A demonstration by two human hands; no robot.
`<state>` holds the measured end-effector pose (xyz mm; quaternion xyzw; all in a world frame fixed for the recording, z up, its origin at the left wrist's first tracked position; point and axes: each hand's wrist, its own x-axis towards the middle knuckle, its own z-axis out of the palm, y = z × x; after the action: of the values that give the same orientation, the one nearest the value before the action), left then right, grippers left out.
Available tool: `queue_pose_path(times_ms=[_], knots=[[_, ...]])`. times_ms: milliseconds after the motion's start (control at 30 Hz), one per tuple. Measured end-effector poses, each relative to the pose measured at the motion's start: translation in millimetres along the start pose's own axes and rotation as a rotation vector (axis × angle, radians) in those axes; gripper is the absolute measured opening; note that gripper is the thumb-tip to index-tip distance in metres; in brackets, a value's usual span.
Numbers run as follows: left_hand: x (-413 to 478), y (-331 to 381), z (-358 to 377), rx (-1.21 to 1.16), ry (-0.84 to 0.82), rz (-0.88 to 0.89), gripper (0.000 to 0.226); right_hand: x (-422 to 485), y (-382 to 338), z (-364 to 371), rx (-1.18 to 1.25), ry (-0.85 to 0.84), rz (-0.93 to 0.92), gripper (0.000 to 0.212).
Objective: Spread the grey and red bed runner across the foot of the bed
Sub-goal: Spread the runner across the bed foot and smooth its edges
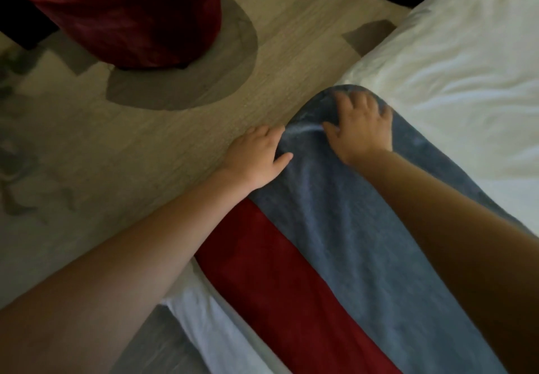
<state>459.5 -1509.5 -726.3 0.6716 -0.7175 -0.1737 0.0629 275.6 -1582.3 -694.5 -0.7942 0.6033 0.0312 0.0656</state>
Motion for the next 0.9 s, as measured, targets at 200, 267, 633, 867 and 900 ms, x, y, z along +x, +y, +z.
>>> queue_pose_path(times_ms=[200, 267, 633, 867, 900], knots=[[-44.0, 19.7, -20.4, 0.141, 0.053, 0.051, 0.052, -69.2, -30.7, 2.7, 0.046, -0.011, -0.047, 0.055], [-66.4, 26.9, -24.6, 0.148, 0.103, 0.049, 0.046, -96.7, -37.3, 0.9, 0.062, 0.006, -0.059, 0.051], [-227.6, -6.5, 9.0, 0.171, -0.083, 0.207, 0.048, -272.1, -100.9, 48.6, 0.222, -0.140, -0.297, 0.041], [-232.7, -16.9, -5.4, 0.329, 0.002, 0.184, 0.010, -281.0, -114.5, 48.0, 0.370, -0.150, -0.116, 0.015], [-233.3, -18.7, -8.5, 0.332, 0.019, 0.178, 0.008, -282.0, -116.1, 47.9, 0.410, -0.111, -0.102, 0.014]])
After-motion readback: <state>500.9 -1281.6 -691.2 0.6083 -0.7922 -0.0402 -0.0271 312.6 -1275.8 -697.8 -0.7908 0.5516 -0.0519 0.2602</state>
